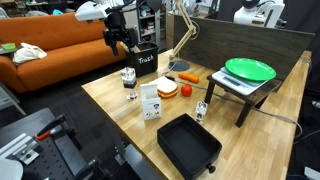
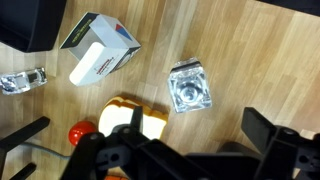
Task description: Move the clear object to the right
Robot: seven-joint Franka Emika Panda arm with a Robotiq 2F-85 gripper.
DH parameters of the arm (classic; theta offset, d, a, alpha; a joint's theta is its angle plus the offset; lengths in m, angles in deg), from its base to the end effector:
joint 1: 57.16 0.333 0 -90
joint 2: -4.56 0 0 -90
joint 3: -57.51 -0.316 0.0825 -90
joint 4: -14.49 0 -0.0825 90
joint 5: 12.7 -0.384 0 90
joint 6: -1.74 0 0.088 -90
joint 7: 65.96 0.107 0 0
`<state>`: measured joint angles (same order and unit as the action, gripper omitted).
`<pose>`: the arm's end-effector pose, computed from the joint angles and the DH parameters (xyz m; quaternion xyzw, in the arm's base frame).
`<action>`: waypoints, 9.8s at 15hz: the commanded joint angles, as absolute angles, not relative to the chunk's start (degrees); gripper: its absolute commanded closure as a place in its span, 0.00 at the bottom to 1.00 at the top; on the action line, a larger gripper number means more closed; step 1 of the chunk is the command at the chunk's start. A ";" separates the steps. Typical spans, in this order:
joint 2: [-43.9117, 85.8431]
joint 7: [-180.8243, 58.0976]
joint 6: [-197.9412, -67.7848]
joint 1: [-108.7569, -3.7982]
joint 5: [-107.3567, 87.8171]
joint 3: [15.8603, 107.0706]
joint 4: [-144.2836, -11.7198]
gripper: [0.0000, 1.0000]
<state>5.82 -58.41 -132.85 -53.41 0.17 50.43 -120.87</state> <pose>0.4893 0.0904 0.3150 0.9910 0.1085 -0.0049 0.0789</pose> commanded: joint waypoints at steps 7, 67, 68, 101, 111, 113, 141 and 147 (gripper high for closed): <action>10.38 -63.23 -137.22 -53.29 -3.18 52.01 -120.90 0.00; 22.14 -47.60 -128.74 -47.75 -4.91 54.52 -109.65 0.74; 22.30 -45.79 -128.18 -47.37 -4.99 54.52 -109.16 0.74; 22.89 -29.78 -126.06 -45.08 -14.74 53.51 -106.74 0.74; 23.30 -19.71 -127.56 -45.88 -23.01 52.60 -104.97 0.74; 23.86 -18.61 -127.02 -45.82 -23.73 52.54 -104.19 0.74; 28.85 -18.50 -127.55 -44.38 -22.51 52.69 -101.67 0.22; 28.85 -18.50 -127.55 -44.38 -22.51 52.69 -101.67 0.22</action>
